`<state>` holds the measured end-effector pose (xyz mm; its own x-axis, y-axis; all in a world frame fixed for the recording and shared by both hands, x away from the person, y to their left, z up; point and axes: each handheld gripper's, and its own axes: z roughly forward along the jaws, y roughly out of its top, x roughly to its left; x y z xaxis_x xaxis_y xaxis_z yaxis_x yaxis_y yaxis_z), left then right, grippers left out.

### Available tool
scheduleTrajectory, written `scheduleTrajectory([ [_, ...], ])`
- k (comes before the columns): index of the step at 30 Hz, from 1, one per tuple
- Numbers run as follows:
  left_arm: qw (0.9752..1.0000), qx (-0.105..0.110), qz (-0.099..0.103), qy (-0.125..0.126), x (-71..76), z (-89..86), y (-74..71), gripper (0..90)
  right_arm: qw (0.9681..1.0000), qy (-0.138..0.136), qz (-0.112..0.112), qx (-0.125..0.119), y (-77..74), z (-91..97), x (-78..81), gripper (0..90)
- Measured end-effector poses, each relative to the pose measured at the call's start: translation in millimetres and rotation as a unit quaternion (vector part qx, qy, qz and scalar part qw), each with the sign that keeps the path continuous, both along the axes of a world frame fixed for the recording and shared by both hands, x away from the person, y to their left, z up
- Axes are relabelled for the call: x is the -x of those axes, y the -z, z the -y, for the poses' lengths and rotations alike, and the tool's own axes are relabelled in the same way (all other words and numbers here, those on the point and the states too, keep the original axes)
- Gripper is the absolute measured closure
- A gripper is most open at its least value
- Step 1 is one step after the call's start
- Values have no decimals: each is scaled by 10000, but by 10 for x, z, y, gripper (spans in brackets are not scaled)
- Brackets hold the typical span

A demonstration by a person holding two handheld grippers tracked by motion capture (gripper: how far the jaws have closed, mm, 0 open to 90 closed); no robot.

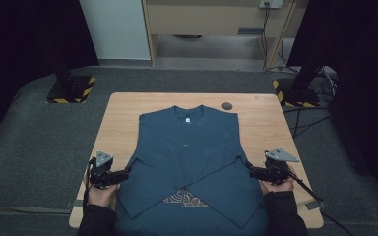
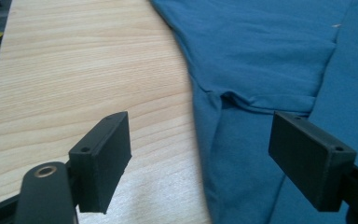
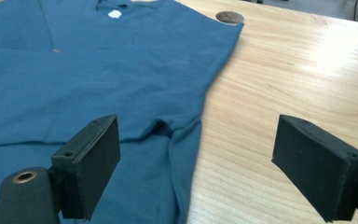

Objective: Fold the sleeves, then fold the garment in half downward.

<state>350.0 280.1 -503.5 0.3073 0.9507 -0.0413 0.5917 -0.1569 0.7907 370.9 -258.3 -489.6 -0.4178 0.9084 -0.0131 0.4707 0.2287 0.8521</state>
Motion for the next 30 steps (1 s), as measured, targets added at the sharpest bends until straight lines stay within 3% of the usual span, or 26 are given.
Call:
scheduleTrajectory([
  [14,9998,165,108,-62,-103,-29,-105,198,10000,29,-60,-28,-107,21,-68,141],
  [17,9996,191,213,-47,-163,-29,-172,200,10000,17,-87,11,-154,3,-116,137],
  [30,9994,144,324,35,-473,-33,-389,204,10000,38,47,-32,-401,-55,-339,134],
])
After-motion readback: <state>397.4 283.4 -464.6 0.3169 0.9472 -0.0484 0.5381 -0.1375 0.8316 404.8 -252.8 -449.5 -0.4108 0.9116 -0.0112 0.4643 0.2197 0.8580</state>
